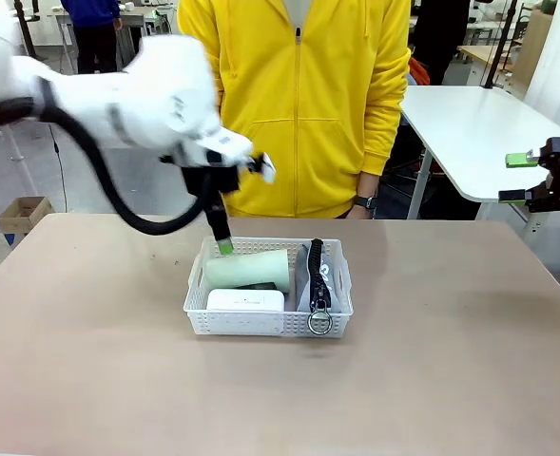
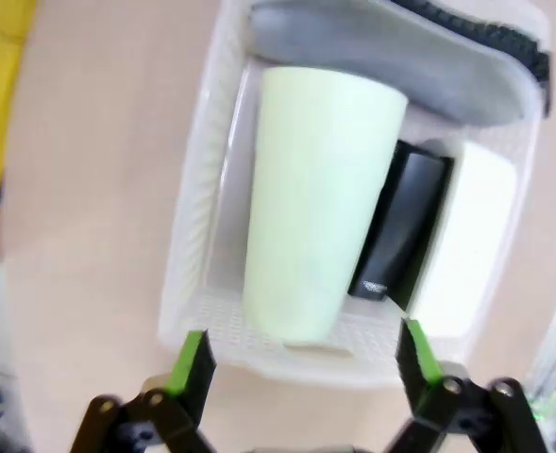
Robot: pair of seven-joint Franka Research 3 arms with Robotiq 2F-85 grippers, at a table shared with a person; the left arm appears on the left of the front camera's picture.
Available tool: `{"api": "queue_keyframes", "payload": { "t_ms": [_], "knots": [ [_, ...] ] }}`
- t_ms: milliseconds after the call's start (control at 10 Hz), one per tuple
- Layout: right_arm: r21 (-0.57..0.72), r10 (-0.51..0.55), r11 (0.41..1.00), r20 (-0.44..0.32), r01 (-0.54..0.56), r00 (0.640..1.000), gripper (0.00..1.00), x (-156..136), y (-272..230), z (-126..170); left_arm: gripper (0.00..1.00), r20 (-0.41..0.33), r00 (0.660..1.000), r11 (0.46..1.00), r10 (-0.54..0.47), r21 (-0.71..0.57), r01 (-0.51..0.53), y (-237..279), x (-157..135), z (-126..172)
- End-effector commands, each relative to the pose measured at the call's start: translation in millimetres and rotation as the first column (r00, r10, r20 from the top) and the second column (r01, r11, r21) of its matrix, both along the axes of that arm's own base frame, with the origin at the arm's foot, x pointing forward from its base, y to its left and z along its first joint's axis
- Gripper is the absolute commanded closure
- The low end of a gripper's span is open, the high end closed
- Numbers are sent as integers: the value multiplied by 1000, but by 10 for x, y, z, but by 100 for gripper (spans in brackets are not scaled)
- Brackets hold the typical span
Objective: Efficiently arrange items inside the basket to fit them all.
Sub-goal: Pick up the Reusable plastic cup and place it inside the Organizing basket.
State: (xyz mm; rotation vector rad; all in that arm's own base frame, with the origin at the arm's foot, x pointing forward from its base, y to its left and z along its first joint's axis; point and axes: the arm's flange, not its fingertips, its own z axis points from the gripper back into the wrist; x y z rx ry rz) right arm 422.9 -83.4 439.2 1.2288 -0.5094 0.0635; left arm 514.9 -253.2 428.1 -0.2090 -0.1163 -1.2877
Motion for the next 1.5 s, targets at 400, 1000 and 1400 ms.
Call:
{"api": "queue_keyframes", "payload": {
  "t_ms": [400,1000,1400],
  "knots": [
    [-4,10,1000,5,-10,1000,0,-14,-13,13,0,-274,900,771,340,-467,-433,2308,-475,14],
    [-4,10,1000,5,-10,1000,0,-14,-13,13,0,-517,766,376,383,-670,-640,3164,-689,-1049],
    [-4,10,1000,5,-10,1000,0,-14,-13,13,0,-467,765,478,444,-599,-643,3261,-823,-865]
  ]
}}
